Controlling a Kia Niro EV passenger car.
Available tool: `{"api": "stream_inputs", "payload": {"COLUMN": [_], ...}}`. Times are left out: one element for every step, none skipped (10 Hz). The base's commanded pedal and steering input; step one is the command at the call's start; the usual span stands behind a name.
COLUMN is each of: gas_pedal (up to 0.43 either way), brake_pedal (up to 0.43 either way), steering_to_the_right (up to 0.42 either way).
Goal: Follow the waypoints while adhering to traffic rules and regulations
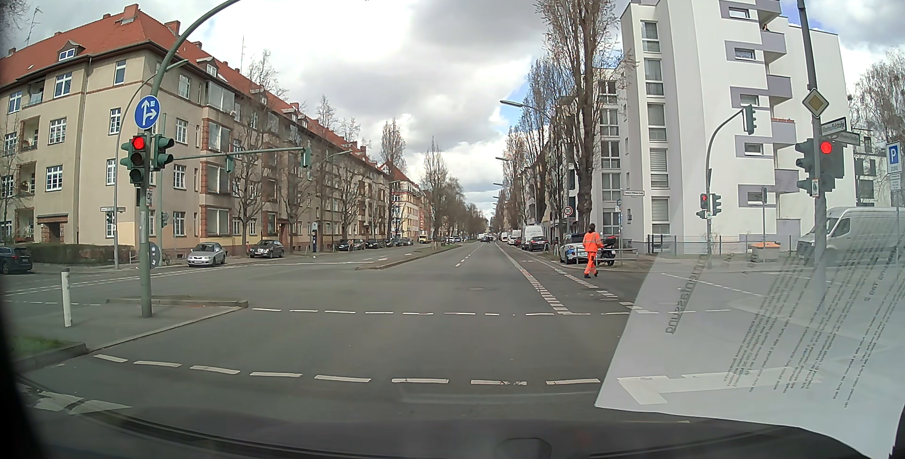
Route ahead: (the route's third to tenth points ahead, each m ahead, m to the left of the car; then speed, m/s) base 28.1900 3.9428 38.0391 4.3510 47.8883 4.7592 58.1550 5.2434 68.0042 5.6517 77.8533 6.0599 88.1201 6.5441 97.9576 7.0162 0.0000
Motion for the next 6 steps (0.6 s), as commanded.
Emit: {"api": "stream_inputs", "payload": {"gas_pedal": [0.0, 0.0, 0.0, 0.0, 0.0, 0.0], "brake_pedal": [0.433, 0.439, 0.439, 0.439, 0.439, 0.439], "steering_to_the_right": [-0.015, -0.015, -0.015, -0.015, -0.015, -0.015]}}
